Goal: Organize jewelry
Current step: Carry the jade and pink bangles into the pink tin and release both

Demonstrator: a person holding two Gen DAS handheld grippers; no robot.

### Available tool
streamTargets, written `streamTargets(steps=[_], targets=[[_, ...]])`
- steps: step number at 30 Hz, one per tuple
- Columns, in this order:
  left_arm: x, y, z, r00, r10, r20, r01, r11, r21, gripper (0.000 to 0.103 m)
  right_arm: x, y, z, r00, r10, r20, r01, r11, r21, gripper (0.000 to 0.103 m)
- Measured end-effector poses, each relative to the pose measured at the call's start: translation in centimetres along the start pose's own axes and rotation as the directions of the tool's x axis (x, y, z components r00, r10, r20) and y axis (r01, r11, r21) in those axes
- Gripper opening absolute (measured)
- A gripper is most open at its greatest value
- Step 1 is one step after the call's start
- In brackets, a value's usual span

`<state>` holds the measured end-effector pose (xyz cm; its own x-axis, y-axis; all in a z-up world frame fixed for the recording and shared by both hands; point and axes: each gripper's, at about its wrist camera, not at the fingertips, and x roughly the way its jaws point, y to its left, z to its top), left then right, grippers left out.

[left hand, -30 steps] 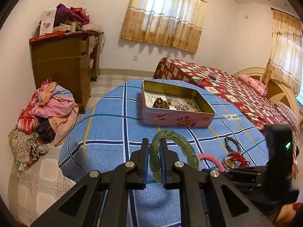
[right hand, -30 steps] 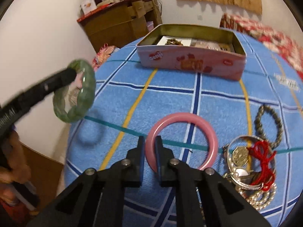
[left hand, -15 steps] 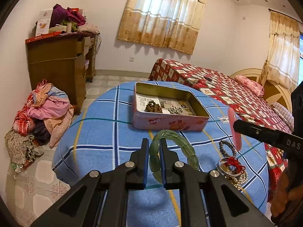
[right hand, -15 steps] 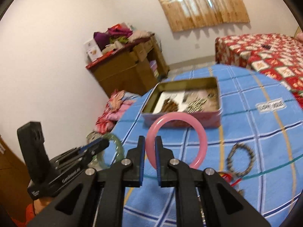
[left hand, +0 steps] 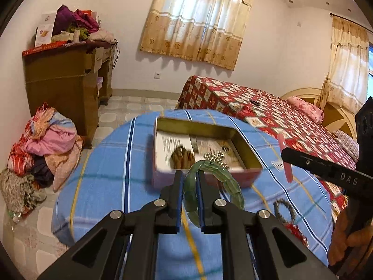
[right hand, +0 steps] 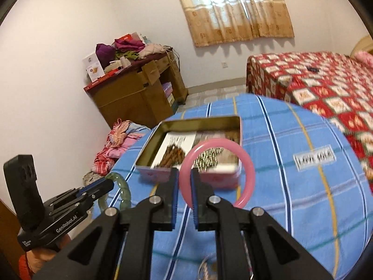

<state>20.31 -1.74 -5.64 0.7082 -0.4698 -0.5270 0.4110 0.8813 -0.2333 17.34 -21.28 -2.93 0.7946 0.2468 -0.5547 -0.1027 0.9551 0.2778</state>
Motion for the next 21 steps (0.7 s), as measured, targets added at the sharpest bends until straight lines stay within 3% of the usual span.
streamTargets(steps=[10,21], targets=[[7.4,0.4,4.1,1.000,0.028,-0.006,-0.028,0.999,0.027,0.010,6.7,0.0,3.3,0.999,-0.037,-0.019,0.035,0.992,-0.122,0.013],[13.3,1.5,4.5,0.992,0.086,-0.090,-0.084,0.996,0.026,0.010,13.1,-2.0,3.5,0.988,-0.055,-0.146,0.036,0.991,-0.130,0.013]])
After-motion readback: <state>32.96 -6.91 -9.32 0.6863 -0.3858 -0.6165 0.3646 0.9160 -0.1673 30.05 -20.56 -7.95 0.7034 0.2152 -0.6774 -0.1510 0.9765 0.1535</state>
